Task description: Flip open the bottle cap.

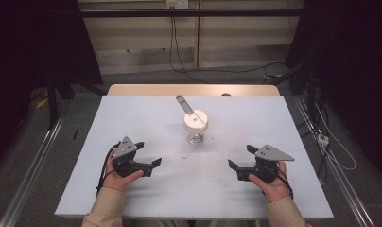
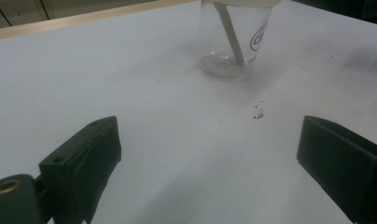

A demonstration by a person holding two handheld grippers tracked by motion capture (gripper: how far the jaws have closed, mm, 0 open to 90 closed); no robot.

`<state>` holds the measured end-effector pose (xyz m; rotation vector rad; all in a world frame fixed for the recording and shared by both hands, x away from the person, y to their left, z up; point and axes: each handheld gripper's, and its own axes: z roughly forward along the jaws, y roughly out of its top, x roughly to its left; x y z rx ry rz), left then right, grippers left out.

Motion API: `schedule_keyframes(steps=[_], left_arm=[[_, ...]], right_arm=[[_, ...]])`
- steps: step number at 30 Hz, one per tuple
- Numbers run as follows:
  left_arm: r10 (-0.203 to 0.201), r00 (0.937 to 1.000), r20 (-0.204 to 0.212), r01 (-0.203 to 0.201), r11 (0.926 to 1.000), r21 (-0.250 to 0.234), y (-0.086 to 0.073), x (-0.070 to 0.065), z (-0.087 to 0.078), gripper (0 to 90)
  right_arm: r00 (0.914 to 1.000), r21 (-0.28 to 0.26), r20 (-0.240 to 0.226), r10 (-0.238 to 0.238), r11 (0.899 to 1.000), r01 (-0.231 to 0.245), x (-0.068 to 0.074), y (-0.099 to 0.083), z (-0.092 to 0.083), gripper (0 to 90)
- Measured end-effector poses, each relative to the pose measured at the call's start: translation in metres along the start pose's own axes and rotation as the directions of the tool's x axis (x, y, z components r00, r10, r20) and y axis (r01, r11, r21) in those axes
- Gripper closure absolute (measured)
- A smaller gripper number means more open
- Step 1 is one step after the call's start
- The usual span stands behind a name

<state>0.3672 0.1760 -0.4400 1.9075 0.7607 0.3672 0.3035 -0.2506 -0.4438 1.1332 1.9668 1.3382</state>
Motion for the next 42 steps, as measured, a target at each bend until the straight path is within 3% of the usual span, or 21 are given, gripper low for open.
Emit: schedule_keyframes(steps=[7,16,19,29,42], left_arm=[[0.001,0.9995,-0.032,-0.001,1.0000,0.002,-0.003,0.004,-0.012,6.2],[-0.007,0.9990,-0.044,0.007,1.0000,0.004,-0.007,0.007,-0.023,6.2],[-0.009,0.9987,-0.050,0.009,1.0000,-0.002,-0.008,0.009,-0.028,6.2],[-0.026,0.9973,-0.069,0.026,0.9997,-0.004,-0.012,0.017,-0.037,6.2],[-0.022,0.9966,-0.079,0.022,0.9998,-0.003,-0.014,0.020,-0.041,6.2]], right_arm=[[0.9999,-0.002,0.014,0.001,1.000,-0.001,-0.003,-0.004,-0.010,9.2],[0.9981,-0.019,0.049,0.037,0.999,-0.036,-0.011,-0.009,-0.025,9.2],[0.9983,-0.019,0.052,0.026,1.000,-0.025,-0.009,-0.010,-0.029,9.2],[0.9981,-0.001,0.061,0.003,1.000,-0.003,-0.004,-0.015,-0.032,9.3],[0.9970,0.004,0.072,0.026,1.000,-0.026,-0.011,-0.017,-0.030,9.3]])
